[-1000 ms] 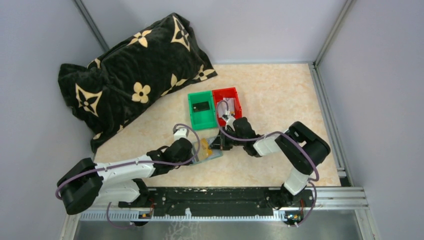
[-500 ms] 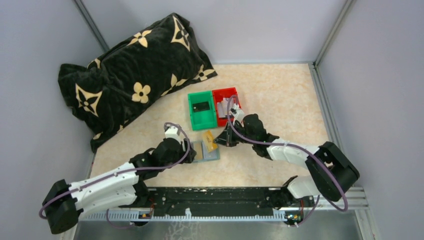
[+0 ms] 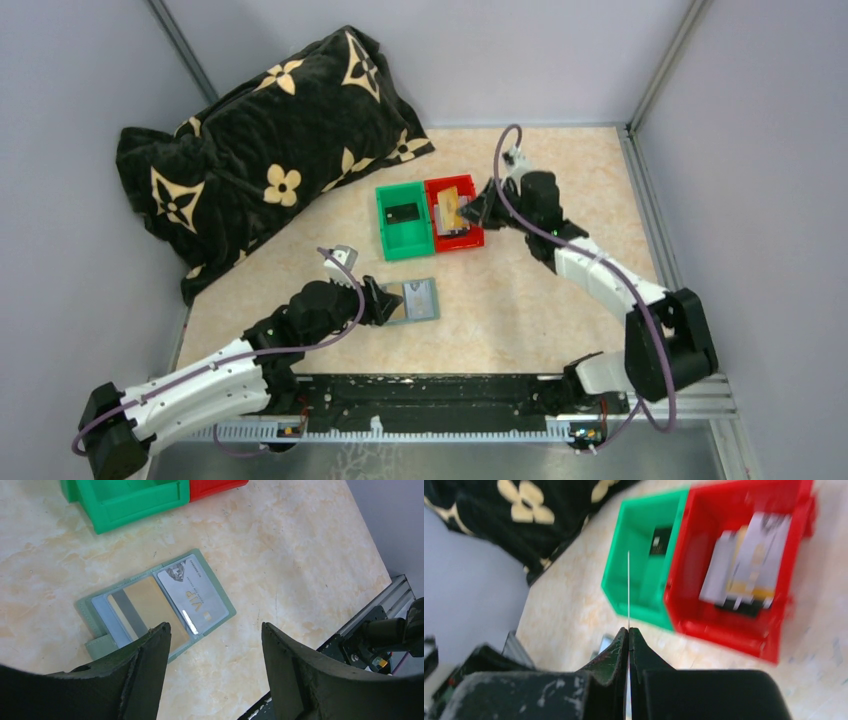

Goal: Take the credit cards out of the card holder

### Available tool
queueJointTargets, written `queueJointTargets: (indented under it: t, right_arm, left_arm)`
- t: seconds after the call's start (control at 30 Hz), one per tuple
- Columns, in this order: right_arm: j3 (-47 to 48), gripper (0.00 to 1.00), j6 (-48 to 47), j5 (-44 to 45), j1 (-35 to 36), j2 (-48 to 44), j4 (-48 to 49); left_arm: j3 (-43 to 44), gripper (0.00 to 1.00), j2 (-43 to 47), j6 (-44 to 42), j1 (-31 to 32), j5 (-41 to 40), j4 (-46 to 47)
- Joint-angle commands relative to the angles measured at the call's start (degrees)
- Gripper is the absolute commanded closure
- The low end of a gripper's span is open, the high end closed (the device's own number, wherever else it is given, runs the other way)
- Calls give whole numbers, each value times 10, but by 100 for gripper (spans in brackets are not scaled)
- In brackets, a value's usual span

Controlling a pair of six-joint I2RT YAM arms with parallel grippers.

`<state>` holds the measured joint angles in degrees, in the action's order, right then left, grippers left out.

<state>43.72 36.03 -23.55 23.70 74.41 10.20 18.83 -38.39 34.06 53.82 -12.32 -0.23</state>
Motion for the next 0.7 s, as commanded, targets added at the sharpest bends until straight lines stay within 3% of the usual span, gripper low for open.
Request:
queueJointTargets:
  t: [0.0,0.3,0.67]
  right_arm:
    - [130,100,-85,52,-21,77,-71]
    - [260,100,-103,96,-38,249,-89]
    - [252,100,-96,77,-37,308,-67]
  left_arm:
    - [3,27,7,-13,-3,2,-5]
    - [13,27,18,-16,-5,-19,-52]
    - [2,27,11,-15,-6,-27,-51]
